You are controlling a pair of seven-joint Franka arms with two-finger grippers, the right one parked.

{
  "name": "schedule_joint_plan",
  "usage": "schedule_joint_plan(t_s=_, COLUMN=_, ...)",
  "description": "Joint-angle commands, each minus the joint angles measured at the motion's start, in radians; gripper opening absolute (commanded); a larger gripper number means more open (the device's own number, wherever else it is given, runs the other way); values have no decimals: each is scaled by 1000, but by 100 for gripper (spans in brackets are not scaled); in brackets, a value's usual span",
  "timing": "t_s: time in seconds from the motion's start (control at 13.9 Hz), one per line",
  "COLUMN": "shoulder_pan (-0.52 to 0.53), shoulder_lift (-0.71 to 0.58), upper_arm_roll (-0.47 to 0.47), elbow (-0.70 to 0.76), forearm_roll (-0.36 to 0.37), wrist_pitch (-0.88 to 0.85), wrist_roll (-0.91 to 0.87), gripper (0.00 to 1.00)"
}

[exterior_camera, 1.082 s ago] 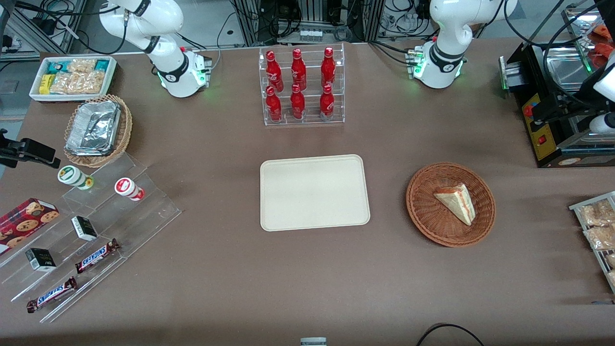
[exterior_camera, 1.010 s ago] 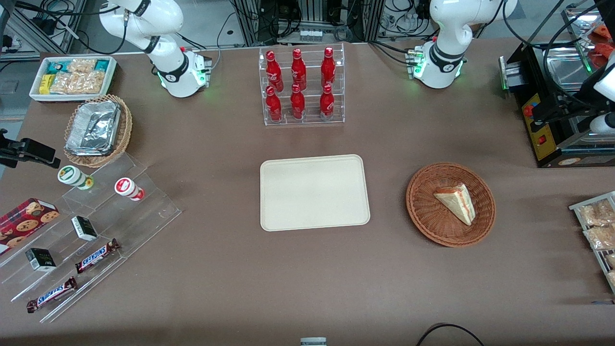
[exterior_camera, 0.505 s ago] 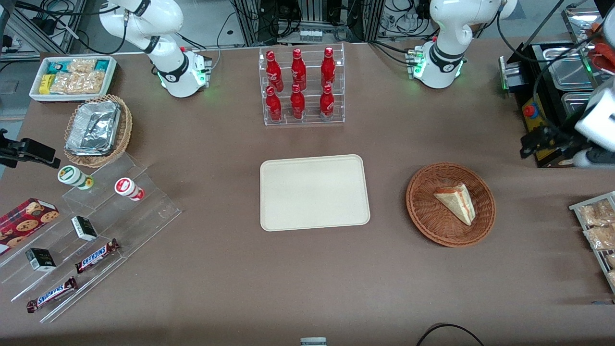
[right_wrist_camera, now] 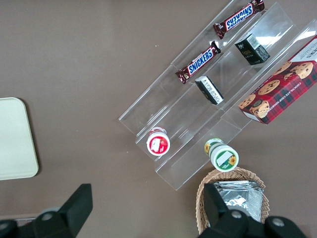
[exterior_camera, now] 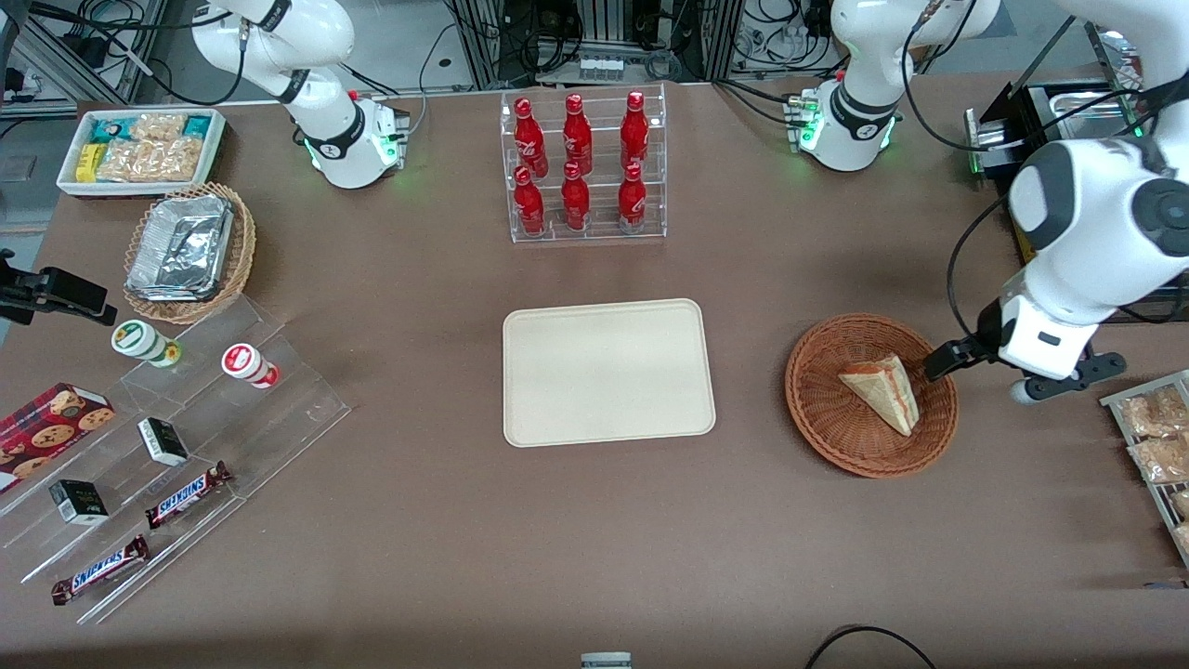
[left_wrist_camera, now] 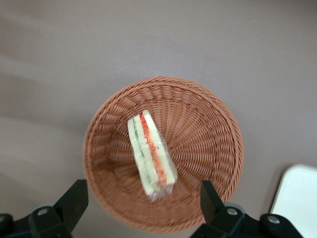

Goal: Place sandwich from basket to tray
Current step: 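Lower the left gripper and close it on the wrapped sandwich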

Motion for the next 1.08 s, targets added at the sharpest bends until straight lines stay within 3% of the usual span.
schedule_joint_plan(t_s=0.0, shoulder_pan=7, shoulder_lift=-45, upper_arm_roll=-31, elbow=-146, forearm_roll=-13, wrist_pitch=130, wrist_roll=-174, gripper=100)
schedule_joint_plan(t_s=0.79, shoulder_pan=10, shoulder_lift=93, upper_arm_roll=-52, elbow=-289, forearm_roll=-13, wrist_pitch=440, wrist_roll=-346, gripper=100)
schedule_joint_plan(t_s=0.87, shoulder_pan=10, shoulder_lift=110, upper_arm_roll=-52, elbow=-288, forearm_roll=-13, wrist_pitch=454, wrist_roll=-353, gripper=90)
schedule_joint_plan(t_s=0.94, shoulder_pan=12, shoulder_lift=128, upper_arm_roll=-52, elbow=-283, forearm_roll=-13, wrist_pitch=465, wrist_roll=-370, gripper=60)
schedule_joint_plan(t_s=1.01, shoulder_pan=12, shoulder_lift=136, upper_arm_roll=-52, elbow=-280, forearm_roll=-13, wrist_pitch=474, wrist_roll=-399, gripper=20)
